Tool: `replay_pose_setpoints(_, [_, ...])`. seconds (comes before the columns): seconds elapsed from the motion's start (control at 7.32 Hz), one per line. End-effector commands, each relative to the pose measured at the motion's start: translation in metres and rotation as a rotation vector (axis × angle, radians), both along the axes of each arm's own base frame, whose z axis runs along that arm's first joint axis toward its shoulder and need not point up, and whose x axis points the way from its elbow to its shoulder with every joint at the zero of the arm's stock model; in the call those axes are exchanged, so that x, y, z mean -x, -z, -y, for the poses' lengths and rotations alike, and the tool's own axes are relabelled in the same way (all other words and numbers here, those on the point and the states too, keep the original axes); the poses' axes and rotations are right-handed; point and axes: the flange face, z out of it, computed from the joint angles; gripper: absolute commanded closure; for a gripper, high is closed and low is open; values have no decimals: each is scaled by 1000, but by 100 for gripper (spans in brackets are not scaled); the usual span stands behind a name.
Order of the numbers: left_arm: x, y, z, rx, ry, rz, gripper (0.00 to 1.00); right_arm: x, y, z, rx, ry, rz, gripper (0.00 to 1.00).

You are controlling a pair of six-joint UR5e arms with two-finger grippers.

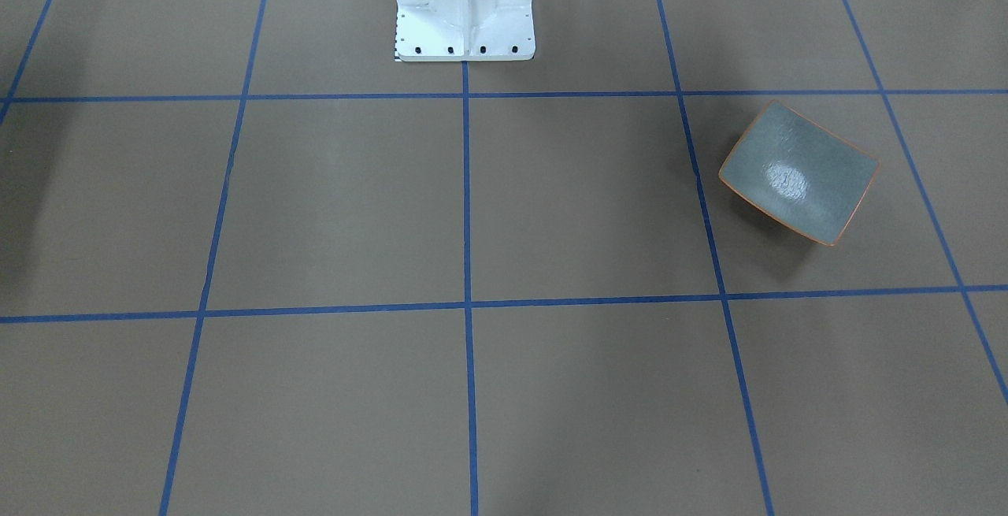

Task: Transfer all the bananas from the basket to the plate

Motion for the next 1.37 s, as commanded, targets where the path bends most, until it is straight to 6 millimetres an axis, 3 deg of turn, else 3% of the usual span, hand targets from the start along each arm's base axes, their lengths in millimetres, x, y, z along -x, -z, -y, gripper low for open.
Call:
replay_pose_setpoints(0.0, [-1,-2,-2,5,-1,-2,0,-7,11,2,-21,5,7,100])
replay_pose_setpoints(0.14, [-1,-2,-2,6,-1,-2,0,-9,19,10,-15,6,10,100])
replay_pose_setpoints(0.41, [-3,-2,4,17,5,-3,0,2,116,66,29,-10,31,100])
replay_pose_setpoints(0.55, [-5,8,14,55,58,-13,0,15,160,92,61,-38,92,100])
replay_pose_setpoints(0.68, [-6,24,28,67,97,-22,0,51,197,112,74,-79,122,100])
replay_pose_setpoints(0.82, [-6,41,39,74,133,-34,0,100,227,125,85,-132,117,100])
replay_pose_setpoints(0.96, [-9,66,61,106,201,-55,0,132,261,137,89,-177,138,100])
replay_pose_setpoints(1.09, [-25,86,78,135,216,-85,0,159,298,146,104,-224,191,100])
replay_pose_setpoints(1.23, [-59,106,88,156,200,-101,0,200,332,149,122,-265,211,100])
